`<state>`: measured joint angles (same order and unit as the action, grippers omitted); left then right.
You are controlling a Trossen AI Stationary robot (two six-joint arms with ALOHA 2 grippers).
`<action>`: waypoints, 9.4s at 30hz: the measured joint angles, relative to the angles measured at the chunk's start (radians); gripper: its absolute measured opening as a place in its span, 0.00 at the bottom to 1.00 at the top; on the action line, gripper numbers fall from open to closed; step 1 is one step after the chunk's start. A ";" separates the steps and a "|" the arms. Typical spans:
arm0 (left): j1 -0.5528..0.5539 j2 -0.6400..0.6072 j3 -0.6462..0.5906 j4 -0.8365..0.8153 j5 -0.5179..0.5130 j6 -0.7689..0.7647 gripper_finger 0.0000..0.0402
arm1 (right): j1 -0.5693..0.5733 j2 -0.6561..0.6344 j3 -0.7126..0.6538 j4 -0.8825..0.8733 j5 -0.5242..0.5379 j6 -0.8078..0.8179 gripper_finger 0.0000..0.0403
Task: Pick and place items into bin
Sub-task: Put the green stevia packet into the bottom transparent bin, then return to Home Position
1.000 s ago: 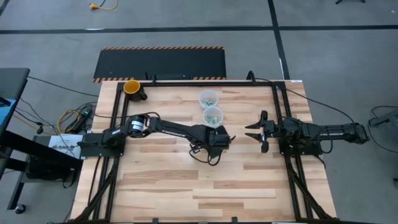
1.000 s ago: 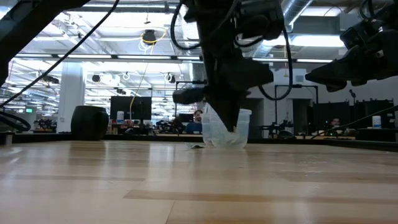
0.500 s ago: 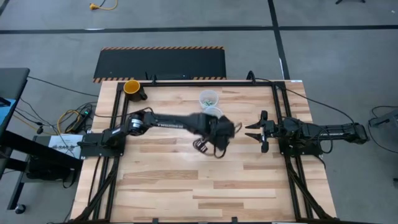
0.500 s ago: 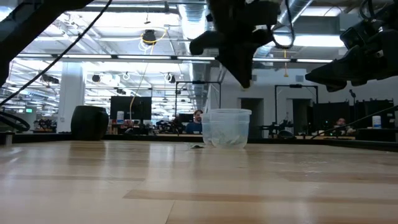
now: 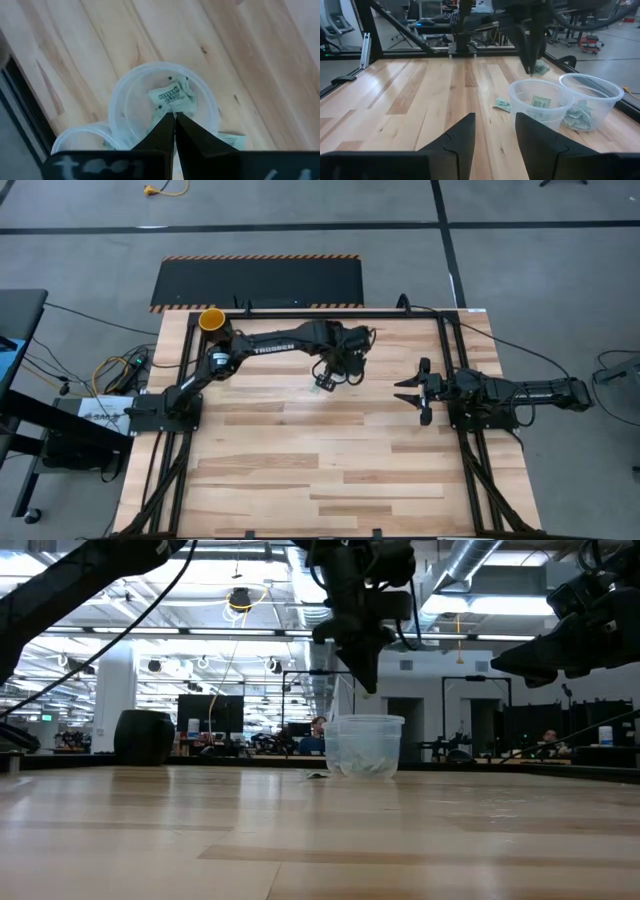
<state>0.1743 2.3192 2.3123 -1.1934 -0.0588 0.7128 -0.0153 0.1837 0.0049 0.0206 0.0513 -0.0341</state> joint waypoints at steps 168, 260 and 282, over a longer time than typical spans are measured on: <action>-0.012 -0.424 -1.517 1.499 -0.033 -0.814 0.25 | 0.000 0.000 0.000 0.000 0.000 0.000 0.33; -0.116 -0.871 -1.603 2.027 -0.077 -0.499 0.19 | 0.000 0.000 0.000 0.000 0.000 0.000 0.33; -0.116 -1.625 -2.300 2.161 -0.104 -0.671 0.19 | 0.000 0.000 0.000 0.000 0.000 0.000 0.33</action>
<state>0.0579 0.6937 0.0119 0.9678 -0.1628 0.0417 -0.0153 0.1841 0.0048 0.0207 0.0509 -0.0340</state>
